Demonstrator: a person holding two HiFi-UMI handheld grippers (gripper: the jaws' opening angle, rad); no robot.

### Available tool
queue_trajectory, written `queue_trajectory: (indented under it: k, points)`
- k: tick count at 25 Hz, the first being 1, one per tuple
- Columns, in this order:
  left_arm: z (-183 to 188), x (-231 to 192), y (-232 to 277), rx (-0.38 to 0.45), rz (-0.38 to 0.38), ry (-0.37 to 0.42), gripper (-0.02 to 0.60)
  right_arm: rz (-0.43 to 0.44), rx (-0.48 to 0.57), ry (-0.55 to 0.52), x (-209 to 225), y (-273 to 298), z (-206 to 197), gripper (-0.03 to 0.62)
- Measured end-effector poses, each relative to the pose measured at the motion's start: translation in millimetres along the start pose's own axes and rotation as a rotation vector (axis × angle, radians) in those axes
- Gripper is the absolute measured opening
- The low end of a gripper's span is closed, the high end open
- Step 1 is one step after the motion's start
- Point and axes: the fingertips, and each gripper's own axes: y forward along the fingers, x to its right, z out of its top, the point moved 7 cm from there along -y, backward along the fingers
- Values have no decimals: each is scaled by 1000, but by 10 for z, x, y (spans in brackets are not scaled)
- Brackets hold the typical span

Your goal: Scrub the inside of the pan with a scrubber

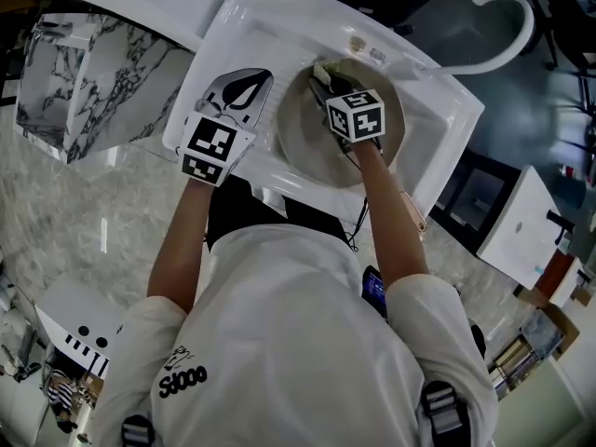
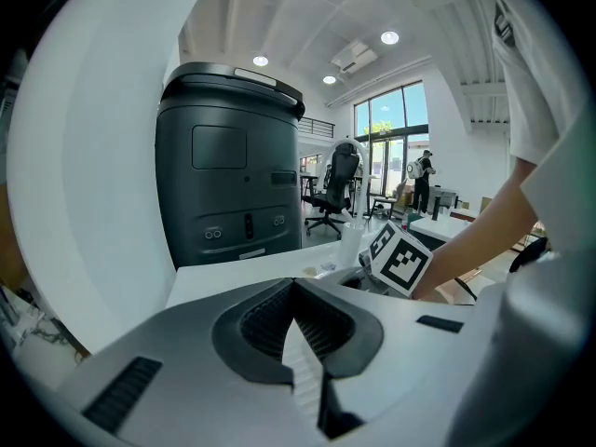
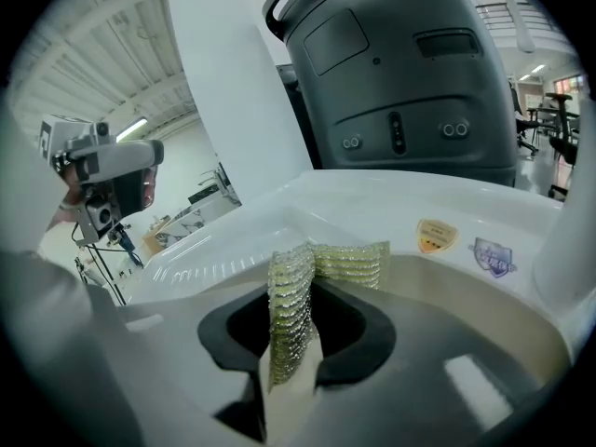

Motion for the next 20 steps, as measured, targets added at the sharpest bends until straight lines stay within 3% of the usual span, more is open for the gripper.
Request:
queue_trajectory:
  k: [12,20]
  points:
    - [-10,-11,-79,1,20,1,5,202,-37,-74,-324,67,-36,103]
    - [-5,9,-127,6,31,2,5,399,-87,-81,-542,0,-117,101]
